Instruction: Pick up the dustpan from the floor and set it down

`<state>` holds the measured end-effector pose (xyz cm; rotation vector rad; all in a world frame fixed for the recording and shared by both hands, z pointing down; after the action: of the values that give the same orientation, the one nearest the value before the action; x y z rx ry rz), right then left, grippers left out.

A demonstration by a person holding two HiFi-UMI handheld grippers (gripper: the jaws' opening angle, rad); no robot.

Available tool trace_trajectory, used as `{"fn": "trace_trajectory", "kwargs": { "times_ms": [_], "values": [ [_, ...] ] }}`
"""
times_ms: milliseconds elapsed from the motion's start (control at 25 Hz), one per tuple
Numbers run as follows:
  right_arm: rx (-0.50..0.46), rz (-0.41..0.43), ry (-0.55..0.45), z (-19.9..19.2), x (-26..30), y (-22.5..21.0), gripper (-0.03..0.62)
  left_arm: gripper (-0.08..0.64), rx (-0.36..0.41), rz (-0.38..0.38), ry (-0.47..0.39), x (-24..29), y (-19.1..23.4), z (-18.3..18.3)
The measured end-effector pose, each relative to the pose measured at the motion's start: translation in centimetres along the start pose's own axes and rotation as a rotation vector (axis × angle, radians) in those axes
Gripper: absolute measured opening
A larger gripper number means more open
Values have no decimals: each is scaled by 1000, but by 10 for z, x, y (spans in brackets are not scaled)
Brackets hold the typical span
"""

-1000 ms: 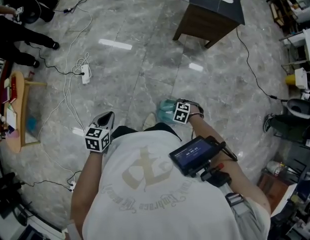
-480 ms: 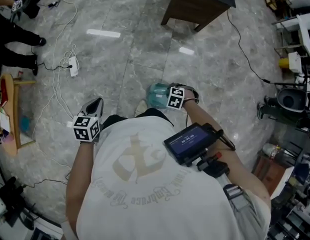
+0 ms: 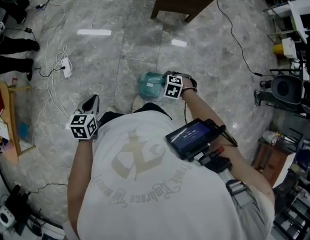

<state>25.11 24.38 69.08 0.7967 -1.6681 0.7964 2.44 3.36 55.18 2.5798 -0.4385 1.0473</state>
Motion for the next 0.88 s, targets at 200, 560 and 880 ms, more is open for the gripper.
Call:
{"fn": "trace_trajectory", "kwargs": {
  "times_ms": [200, 560, 880],
  "values": [
    [9, -26, -24, 22, -19, -5, 127, 12, 1, -6, -23, -5, 12, 1],
    [1, -56, -51, 79, -49, -3, 127, 12, -13, -5, -51, -26, 43, -6],
    [-16, -83, -105, 140, -89, -6, 127, 12, -20, -16, -64, -40, 74, -9]
  ]
}}
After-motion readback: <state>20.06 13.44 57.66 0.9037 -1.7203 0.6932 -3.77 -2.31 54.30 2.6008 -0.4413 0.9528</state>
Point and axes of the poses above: the fingertips, and each gripper's own axes: x forward along the fingers, y to its left, z out of its top, the point moved 1 cm from there along -x, backward along the fingers, and after that the axes turned 6 degrees about z, right-handed, at the moved point
